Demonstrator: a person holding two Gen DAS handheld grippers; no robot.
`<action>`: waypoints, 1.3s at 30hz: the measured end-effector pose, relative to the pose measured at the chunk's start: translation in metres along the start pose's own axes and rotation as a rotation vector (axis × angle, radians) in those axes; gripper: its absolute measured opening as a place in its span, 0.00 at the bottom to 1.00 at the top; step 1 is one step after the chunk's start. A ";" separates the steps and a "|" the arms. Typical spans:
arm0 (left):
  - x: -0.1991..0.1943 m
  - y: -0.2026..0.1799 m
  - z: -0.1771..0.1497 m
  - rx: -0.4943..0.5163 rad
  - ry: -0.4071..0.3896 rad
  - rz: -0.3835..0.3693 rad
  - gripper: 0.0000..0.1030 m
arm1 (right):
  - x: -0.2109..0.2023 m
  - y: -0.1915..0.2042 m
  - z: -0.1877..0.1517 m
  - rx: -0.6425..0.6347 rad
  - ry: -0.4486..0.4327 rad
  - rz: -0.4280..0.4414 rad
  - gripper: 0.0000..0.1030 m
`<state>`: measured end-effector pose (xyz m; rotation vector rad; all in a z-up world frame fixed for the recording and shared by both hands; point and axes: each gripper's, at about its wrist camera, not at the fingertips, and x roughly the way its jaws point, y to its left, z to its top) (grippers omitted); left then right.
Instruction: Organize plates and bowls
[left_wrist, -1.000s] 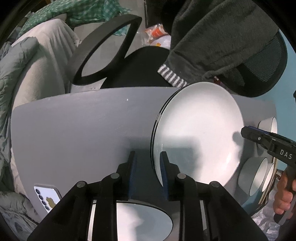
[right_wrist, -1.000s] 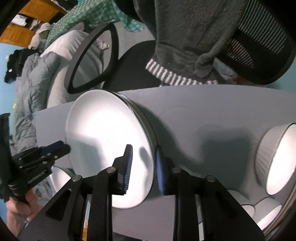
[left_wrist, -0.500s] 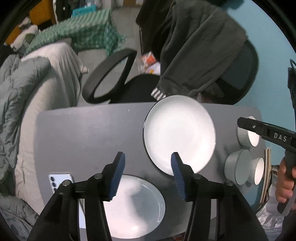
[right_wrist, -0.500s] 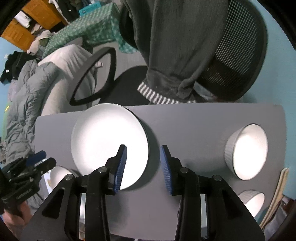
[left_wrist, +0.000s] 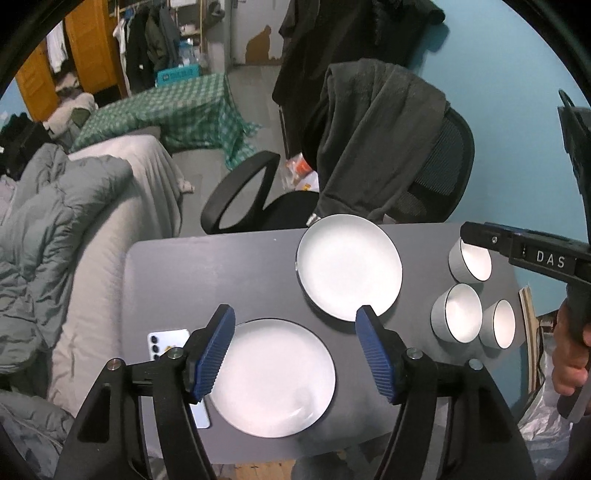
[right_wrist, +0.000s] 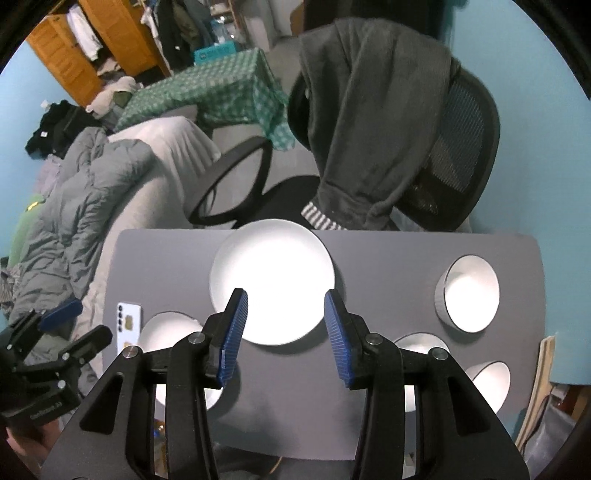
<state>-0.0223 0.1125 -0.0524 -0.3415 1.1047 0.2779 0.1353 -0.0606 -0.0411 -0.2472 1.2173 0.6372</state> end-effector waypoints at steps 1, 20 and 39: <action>-0.006 0.001 -0.003 0.004 -0.008 0.000 0.68 | -0.005 0.005 -0.002 -0.007 -0.014 -0.003 0.41; -0.044 0.006 -0.022 0.002 -0.077 -0.023 0.69 | -0.043 0.043 -0.035 -0.078 -0.082 -0.074 0.56; -0.042 0.016 -0.022 -0.015 -0.061 -0.012 0.69 | -0.046 0.050 -0.038 -0.086 -0.068 -0.055 0.56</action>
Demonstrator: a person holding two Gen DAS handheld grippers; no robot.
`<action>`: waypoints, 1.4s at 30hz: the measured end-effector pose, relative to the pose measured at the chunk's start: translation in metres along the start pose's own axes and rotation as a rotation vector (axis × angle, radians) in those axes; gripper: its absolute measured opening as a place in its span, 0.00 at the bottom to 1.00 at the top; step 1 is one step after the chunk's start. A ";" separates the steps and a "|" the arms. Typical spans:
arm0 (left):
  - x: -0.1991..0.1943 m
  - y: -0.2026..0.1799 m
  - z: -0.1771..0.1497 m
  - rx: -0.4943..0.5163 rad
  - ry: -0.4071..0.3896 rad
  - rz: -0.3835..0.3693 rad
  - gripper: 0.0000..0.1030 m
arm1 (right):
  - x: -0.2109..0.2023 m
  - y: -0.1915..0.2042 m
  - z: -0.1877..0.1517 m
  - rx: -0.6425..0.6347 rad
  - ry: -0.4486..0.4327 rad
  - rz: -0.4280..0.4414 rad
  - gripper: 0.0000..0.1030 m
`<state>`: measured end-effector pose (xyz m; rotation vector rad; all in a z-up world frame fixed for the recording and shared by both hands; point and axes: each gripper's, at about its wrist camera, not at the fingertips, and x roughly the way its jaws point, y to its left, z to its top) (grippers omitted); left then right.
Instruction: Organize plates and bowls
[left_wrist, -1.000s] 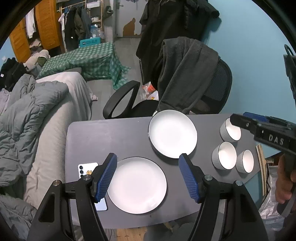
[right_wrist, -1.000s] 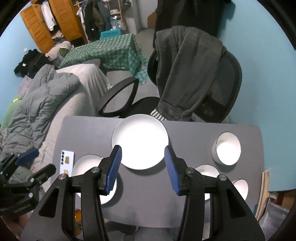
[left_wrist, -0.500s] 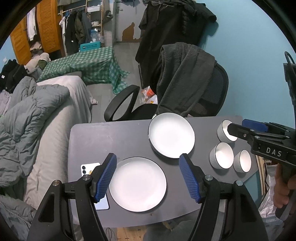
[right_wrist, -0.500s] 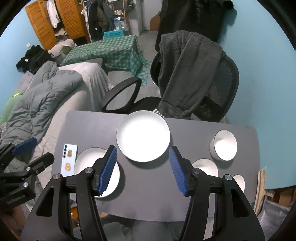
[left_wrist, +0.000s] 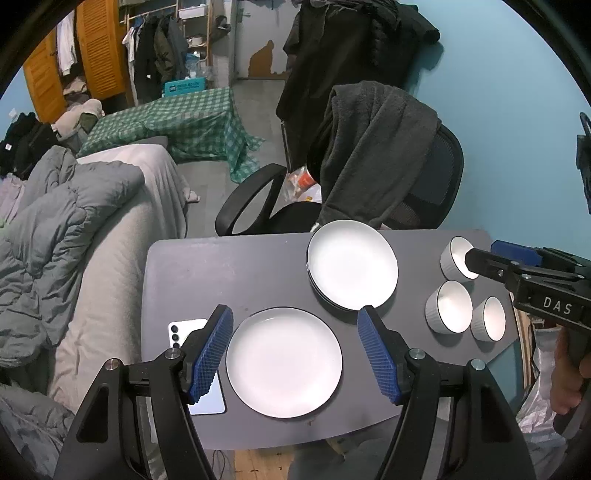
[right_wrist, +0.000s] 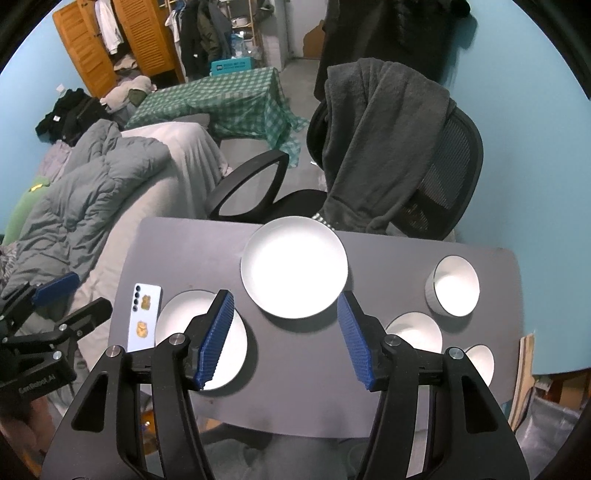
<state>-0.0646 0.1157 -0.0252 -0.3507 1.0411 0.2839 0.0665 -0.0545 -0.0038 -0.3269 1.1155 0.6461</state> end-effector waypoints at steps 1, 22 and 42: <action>0.001 0.001 0.001 0.001 -0.001 0.005 0.69 | -0.001 -0.001 0.000 0.001 0.001 0.003 0.56; 0.078 0.066 -0.017 0.042 0.127 -0.140 0.69 | 0.071 0.017 -0.017 -0.005 0.098 0.125 0.56; 0.168 0.074 -0.032 0.170 0.257 -0.161 0.69 | 0.161 0.048 -0.038 -0.111 0.232 0.190 0.56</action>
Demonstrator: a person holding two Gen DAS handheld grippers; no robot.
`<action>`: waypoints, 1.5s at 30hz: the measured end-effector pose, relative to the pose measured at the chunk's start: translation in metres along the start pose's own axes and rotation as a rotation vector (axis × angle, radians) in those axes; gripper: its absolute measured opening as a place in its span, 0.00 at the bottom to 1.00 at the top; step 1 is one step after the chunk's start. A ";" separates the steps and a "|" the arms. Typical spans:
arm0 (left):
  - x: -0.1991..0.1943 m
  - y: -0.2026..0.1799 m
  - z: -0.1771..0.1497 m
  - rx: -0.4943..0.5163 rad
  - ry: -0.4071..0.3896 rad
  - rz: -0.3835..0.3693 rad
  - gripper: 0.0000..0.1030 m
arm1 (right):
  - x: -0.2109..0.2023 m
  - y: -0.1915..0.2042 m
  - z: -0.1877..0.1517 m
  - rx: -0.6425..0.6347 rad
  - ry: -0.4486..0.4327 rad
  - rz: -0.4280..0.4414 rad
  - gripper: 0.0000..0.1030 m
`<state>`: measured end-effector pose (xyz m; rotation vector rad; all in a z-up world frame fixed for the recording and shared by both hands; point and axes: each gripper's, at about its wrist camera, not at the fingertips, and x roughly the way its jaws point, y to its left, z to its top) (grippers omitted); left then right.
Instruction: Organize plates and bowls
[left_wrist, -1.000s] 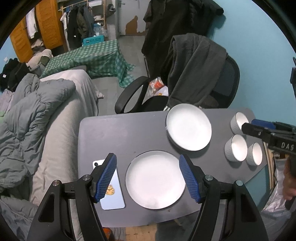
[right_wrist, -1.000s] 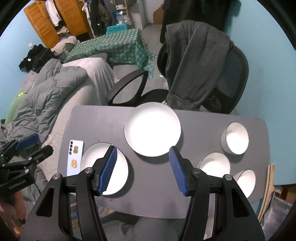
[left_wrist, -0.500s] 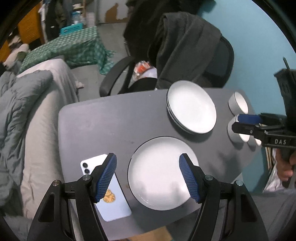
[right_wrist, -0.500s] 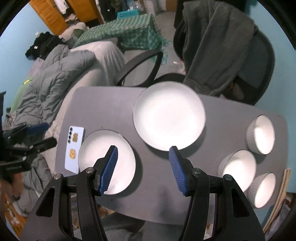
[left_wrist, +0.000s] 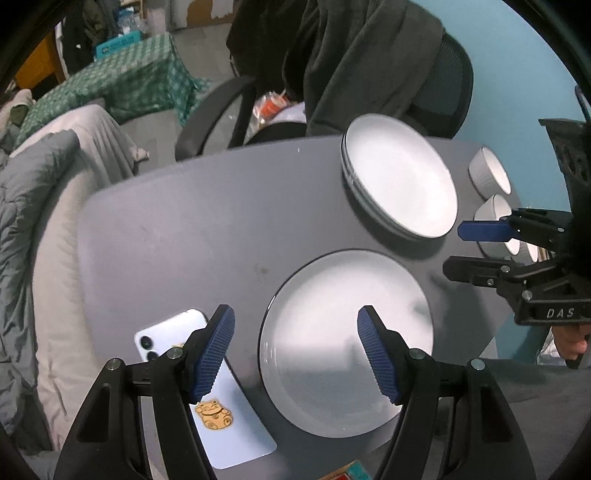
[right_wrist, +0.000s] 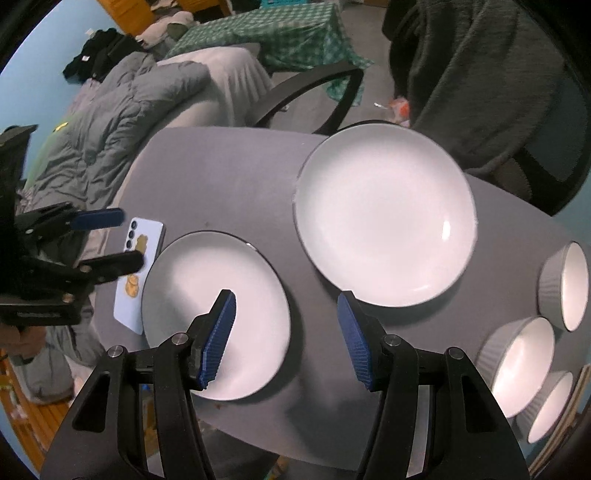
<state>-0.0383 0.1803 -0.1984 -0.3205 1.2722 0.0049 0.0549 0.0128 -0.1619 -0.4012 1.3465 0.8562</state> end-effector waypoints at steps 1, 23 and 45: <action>0.006 0.001 0.000 -0.004 0.015 -0.003 0.69 | 0.005 0.000 0.000 0.000 0.009 -0.001 0.56; 0.041 0.024 -0.017 -0.195 0.110 -0.065 0.44 | 0.065 -0.018 -0.031 0.165 0.160 0.095 0.35; 0.057 -0.007 -0.032 -0.267 0.184 -0.052 0.32 | 0.065 -0.042 -0.045 0.197 0.187 0.130 0.12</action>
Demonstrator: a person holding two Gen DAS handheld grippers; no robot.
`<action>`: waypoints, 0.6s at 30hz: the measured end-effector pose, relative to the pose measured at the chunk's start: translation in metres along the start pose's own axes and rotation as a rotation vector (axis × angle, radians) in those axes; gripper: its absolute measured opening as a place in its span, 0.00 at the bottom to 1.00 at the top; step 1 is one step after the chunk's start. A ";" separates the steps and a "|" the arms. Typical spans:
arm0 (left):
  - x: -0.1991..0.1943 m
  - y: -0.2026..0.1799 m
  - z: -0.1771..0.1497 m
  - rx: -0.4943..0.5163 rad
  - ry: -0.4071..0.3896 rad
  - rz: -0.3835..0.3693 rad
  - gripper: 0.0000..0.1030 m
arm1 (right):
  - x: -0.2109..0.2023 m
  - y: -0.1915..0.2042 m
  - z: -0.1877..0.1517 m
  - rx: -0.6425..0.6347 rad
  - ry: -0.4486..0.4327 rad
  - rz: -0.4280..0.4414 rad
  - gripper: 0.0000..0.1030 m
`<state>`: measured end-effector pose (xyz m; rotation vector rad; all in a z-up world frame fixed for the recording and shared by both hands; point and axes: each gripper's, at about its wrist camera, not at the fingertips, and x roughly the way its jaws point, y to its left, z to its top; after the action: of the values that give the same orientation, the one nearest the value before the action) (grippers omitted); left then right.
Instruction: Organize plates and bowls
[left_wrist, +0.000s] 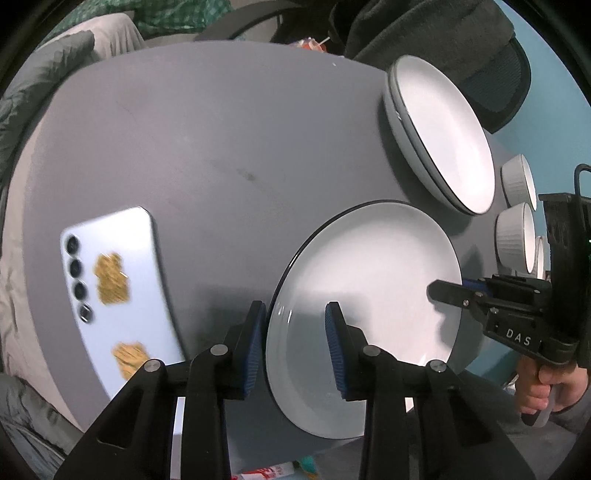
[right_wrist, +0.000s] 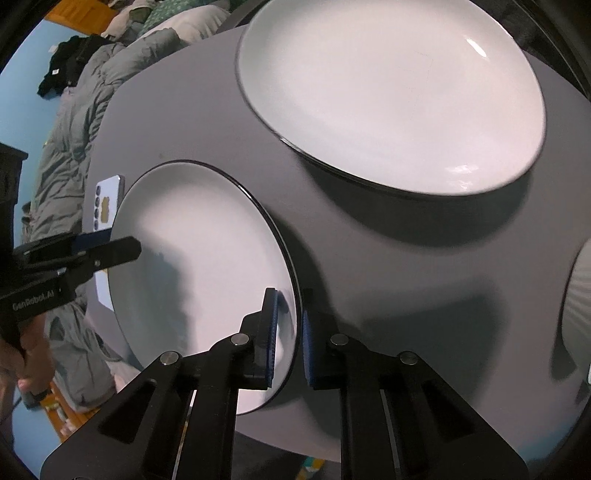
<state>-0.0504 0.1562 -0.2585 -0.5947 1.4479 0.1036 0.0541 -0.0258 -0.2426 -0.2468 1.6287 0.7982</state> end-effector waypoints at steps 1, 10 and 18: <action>0.002 -0.004 -0.003 -0.007 0.002 -0.008 0.32 | -0.002 -0.005 -0.002 0.006 -0.001 -0.002 0.12; 0.022 -0.048 -0.017 -0.049 0.026 -0.084 0.32 | -0.019 -0.045 -0.015 0.029 -0.011 -0.034 0.13; 0.037 -0.090 -0.014 -0.059 0.046 -0.120 0.32 | -0.036 -0.086 -0.020 0.074 -0.035 -0.055 0.14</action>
<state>-0.0202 0.0630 -0.2649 -0.7352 1.4534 0.0381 0.0958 -0.1112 -0.2391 -0.2238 1.6085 0.6956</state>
